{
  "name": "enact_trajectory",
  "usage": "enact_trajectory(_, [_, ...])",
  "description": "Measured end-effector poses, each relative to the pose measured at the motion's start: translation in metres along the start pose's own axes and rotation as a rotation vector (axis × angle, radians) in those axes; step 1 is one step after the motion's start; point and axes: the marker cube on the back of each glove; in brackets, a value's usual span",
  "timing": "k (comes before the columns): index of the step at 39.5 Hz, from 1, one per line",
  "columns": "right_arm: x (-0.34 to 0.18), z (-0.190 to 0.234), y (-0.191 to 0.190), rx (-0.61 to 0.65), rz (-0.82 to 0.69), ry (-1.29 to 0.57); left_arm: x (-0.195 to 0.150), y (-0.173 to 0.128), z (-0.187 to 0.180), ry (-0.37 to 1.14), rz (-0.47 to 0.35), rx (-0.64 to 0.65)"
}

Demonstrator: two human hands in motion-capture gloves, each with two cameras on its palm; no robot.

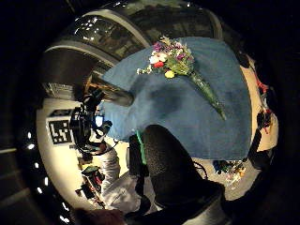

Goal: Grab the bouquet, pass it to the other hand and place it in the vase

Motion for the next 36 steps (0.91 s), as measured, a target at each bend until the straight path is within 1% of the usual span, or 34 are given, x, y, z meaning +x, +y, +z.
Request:
enact_trajectory(5, [0.017, -0.002, -0.009, -0.008, 0.069, 0.019, 0.001, 0.003, -0.006, -0.001, -0.002, 0.010])
enact_trajectory(9, [0.033, 0.003, -0.026, -0.014, 0.136, 0.005, 0.000, 0.005, -0.010, 0.006, -0.002, 0.012])
enact_trajectory(15, [0.050, 0.017, -0.052, -0.063, 0.230, -0.028, -0.002, 0.004, -0.012, 0.019, -0.004, 0.049])
enact_trajectory(20, [0.067, 0.043, -0.082, -0.131, 0.336, 0.006, -0.002, 0.003, -0.004, 0.039, 0.000, 0.064])
enact_trajectory(23, [0.071, 0.059, -0.093, -0.162, 0.350, -0.043, -0.002, 0.004, -0.001, 0.040, 0.007, 0.064])
enact_trajectory(26, [0.072, 0.085, -0.103, -0.206, 0.358, -0.106, -0.003, 0.005, 0.003, 0.043, 0.010, 0.056])
enact_trajectory(28, [0.070, 0.099, -0.101, -0.233, 0.372, -0.132, -0.004, 0.006, 0.004, 0.043, 0.009, 0.050])
enact_trajectory(32, [0.052, 0.113, -0.078, -0.268, 0.369, -0.147, -0.008, 0.009, 0.005, 0.036, 0.000, 0.040])
enact_trajectory(36, [0.045, 0.152, -0.073, -0.344, 0.381, -0.148, -0.011, 0.013, 0.005, 0.036, -0.009, 0.027])
